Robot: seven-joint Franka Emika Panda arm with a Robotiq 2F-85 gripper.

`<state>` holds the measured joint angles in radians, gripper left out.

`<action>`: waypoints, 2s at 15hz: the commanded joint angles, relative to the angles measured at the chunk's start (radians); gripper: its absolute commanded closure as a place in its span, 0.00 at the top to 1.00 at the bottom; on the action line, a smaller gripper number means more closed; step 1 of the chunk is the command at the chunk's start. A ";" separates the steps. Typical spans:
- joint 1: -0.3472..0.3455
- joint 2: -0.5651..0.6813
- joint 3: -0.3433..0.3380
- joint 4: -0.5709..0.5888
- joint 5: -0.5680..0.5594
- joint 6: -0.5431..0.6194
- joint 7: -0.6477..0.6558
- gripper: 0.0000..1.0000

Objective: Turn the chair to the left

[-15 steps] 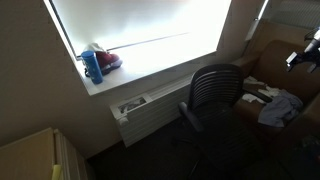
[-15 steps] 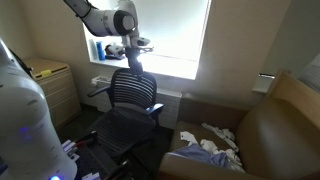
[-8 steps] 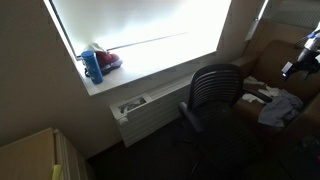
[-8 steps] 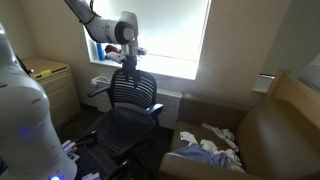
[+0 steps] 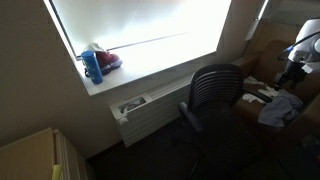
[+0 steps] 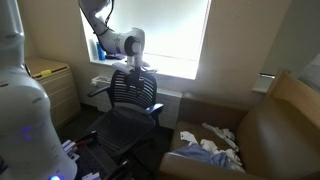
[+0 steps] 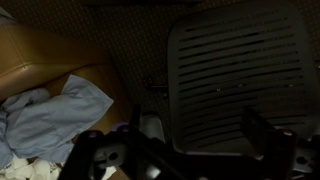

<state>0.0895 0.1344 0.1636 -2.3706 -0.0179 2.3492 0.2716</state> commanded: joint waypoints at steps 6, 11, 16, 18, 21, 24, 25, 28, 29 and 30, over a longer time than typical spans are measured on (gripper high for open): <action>0.025 0.227 -0.063 0.104 0.000 0.063 0.016 1.00; 0.072 0.362 -0.092 0.217 -0.005 0.116 0.062 1.00; 0.118 0.321 -0.159 0.156 -0.109 0.138 0.078 1.00; 0.117 0.335 -0.191 0.195 -0.196 -0.016 0.023 1.00; 0.075 0.350 -0.182 0.240 -0.213 -0.182 -0.089 1.00; 0.087 0.344 -0.186 0.213 -0.210 -0.115 -0.019 1.00; 0.089 0.344 -0.186 0.213 -0.210 -0.115 -0.017 1.00; 0.072 0.369 -0.149 0.215 -0.145 -0.070 -0.052 1.00; 0.083 0.388 -0.151 0.225 -0.151 -0.053 -0.034 1.00; 0.101 0.405 -0.150 0.230 -0.171 -0.038 -0.025 1.00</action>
<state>0.1825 0.4862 -0.0022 -2.1597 -0.1840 2.2566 0.2435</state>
